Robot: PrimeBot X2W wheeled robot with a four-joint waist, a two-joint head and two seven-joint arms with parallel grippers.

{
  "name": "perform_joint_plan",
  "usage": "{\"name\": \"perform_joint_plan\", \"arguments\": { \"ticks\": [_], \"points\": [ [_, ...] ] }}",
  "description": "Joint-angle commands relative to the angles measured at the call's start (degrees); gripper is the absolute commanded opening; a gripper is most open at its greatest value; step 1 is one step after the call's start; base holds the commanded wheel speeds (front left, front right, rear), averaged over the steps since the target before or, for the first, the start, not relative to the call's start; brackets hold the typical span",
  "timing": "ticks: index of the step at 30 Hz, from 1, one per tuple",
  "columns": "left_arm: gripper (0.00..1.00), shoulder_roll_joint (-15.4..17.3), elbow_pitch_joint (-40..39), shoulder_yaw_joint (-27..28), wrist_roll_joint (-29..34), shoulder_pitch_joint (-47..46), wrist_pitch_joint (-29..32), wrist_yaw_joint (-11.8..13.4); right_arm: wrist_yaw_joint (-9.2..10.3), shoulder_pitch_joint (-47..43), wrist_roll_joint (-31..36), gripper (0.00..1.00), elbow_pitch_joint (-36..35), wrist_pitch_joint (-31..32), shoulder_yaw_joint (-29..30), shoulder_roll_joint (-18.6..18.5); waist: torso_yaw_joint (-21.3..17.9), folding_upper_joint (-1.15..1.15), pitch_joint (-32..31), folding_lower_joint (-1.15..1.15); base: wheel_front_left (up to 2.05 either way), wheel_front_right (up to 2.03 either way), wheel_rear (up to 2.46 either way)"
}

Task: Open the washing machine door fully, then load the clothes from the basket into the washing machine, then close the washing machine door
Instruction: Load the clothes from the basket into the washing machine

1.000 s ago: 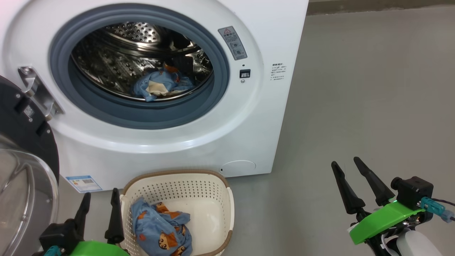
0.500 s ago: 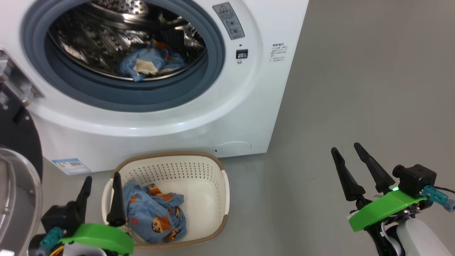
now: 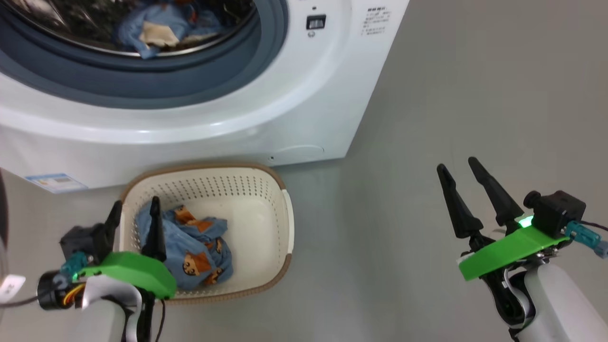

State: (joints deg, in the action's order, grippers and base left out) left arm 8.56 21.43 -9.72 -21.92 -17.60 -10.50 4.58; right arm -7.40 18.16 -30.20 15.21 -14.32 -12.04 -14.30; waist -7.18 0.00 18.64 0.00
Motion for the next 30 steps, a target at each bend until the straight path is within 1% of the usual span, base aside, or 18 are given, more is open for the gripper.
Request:
{"name": "perform_joint_plan", "arguments": {
  "ticks": [1,16,23,30],
  "points": [
    [1.0,1.61,0.15,1.62,0.32,-2.4,0.0,-0.44,-0.09,1.0,-0.36,1.0,-1.59,-0.68,-0.75,-0.04,-1.27,0.0,3.61,0.0,0.0,0.0,0.0],
    [1.0,2.41,16.34,-0.24,1.12,-14.96,0.17,-2.16,-0.09,5.84,-0.98,1.0,-3.01,-0.68,-0.91,0.88,-2.97,0.0,15.33,0.0,0.0,0.0,0.0],
    [1.0,3.0,25.78,-1.36,1.8,-22.24,0.92,-2.94,-0.09,8.2,-1.09,1.0,-3.76,-0.68,-1.4,1.37,-3.68,0.0,20.34,0.0,0.0,0.0,0.0],
    [1.0,3.69,35.75,-3.04,3.2,-29.12,2.02,-3.0,-0.09,10.07,-1.3,1.0,-4.36,-0.68,-1.79,2.03,-5.26,0.0,24.66,0.0,0.0,0.0,0.0]
  ]
}}
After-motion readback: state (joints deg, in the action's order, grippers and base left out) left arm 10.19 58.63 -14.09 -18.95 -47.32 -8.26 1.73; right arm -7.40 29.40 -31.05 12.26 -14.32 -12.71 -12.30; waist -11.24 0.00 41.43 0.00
